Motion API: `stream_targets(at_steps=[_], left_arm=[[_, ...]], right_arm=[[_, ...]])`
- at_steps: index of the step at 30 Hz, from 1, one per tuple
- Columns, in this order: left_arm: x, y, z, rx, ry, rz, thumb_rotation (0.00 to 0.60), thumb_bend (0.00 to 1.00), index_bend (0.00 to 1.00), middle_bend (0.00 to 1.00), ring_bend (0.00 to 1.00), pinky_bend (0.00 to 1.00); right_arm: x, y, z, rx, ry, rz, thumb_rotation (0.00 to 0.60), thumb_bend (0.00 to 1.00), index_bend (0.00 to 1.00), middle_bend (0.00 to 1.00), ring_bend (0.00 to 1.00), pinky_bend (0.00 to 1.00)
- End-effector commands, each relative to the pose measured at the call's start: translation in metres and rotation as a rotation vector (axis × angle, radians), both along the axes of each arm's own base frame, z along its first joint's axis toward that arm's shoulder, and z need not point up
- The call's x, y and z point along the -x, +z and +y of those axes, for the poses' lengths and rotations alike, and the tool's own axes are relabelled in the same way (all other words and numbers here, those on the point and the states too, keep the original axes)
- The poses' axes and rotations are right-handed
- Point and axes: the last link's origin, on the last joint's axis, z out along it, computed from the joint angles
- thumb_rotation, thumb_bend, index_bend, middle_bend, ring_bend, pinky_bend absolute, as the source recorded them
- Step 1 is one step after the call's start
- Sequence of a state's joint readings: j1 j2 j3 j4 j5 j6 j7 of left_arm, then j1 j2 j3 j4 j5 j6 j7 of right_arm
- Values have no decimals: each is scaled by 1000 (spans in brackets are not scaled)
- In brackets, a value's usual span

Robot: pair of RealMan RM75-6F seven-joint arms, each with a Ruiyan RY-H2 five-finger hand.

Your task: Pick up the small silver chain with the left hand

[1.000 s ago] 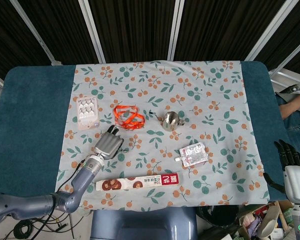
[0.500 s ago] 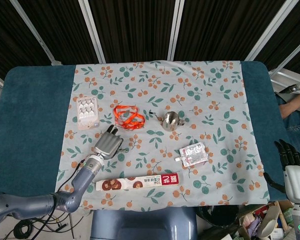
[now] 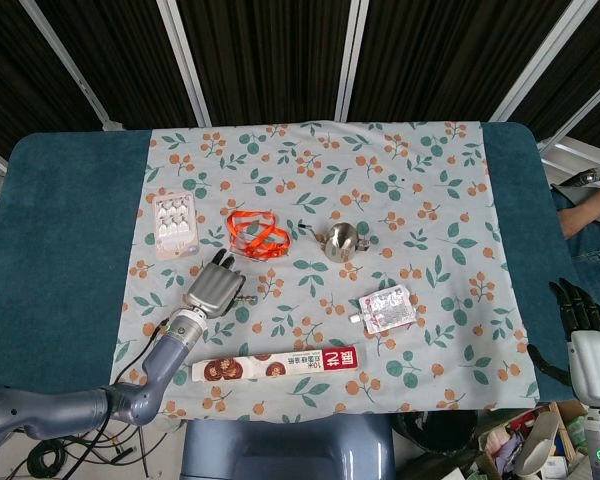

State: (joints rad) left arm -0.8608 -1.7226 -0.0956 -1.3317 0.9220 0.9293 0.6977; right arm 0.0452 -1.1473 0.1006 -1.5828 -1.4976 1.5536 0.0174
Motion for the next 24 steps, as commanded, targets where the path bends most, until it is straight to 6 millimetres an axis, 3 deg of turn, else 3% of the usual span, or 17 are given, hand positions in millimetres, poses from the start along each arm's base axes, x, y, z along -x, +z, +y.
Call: stream_targets(at_steps=[1, 15, 24], left_arm=[[0, 1, 0, -4, 4, -7, 600, 442, 569, 565, 162, 98], [-4, 7, 2, -36, 3, -58, 600, 442, 572, 566, 162, 105], [-26, 34, 10, -80, -35, -191, 600, 442, 572, 567, 162, 110]], right_arm=[[0, 0, 0, 1, 0, 1, 600, 148, 42, 39, 73, 150], [0, 0, 0, 3, -3, 1, 600, 149, 42, 40, 74, 150], [0, 1, 0, 5, -6, 2, 600, 148, 42, 39, 73, 150]])
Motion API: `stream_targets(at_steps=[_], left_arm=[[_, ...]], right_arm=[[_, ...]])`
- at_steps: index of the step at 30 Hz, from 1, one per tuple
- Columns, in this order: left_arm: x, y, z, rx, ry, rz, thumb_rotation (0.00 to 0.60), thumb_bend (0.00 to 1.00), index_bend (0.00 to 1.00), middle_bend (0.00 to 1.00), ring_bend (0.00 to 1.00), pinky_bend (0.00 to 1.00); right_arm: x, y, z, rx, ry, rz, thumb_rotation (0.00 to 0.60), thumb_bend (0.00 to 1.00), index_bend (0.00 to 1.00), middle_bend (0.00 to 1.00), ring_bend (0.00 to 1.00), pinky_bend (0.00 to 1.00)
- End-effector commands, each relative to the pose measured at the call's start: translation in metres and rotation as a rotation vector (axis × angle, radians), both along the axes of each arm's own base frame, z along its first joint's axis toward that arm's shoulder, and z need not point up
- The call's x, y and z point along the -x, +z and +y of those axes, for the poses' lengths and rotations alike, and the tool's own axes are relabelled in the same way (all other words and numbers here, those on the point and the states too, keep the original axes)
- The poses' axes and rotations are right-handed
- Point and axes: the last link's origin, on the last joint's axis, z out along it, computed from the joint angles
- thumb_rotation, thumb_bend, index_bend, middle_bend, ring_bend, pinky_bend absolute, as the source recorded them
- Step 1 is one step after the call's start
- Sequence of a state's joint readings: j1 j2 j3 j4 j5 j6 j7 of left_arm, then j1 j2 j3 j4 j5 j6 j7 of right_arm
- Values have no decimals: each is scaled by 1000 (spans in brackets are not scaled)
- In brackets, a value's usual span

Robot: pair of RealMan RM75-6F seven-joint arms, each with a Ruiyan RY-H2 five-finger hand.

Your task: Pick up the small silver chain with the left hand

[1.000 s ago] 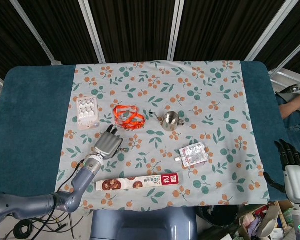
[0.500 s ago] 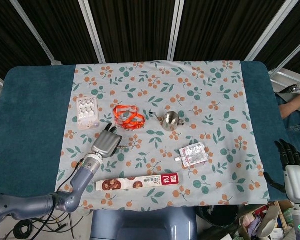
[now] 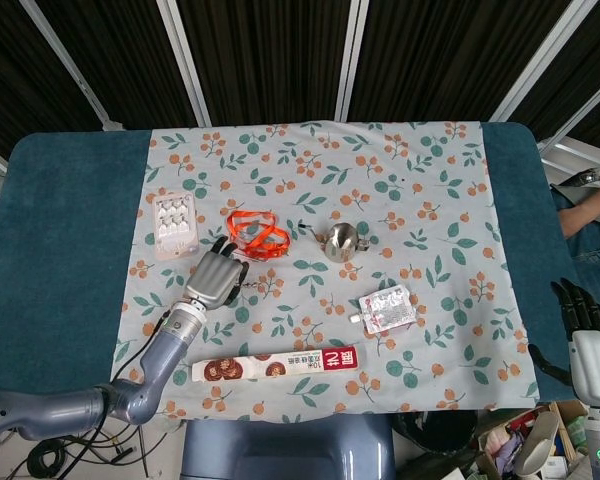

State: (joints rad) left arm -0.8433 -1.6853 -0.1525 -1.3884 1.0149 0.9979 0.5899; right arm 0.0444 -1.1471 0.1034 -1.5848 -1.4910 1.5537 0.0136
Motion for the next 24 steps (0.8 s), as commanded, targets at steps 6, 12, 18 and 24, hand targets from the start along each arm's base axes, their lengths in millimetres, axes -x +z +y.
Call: stream_targets(at_steps=[6, 12, 18, 24], left_arm=[[-29, 39, 8, -29, -72, -111, 600, 442, 574, 568, 162, 113], [-53, 63, 11, -61, -138, -161, 600, 442, 576, 568, 162, 120], [-76, 83, 15, -98, -174, -218, 600, 441, 577, 568, 162, 125], [-88, 99, 15, -108, -177, -272, 600, 442, 577, 569, 162, 127]], right_arm=[[0, 0, 0, 2, -1, 0, 600, 149, 42, 40, 74, 150], [-1, 0, 1, 4, -2, -1, 600, 149, 42, 39, 73, 150], [-1, 0, 1, 4, -4, 1, 600, 148, 42, 39, 73, 150], [-1, -1, 1, 4, -6, 0, 600, 148, 41, 39, 73, 150]])
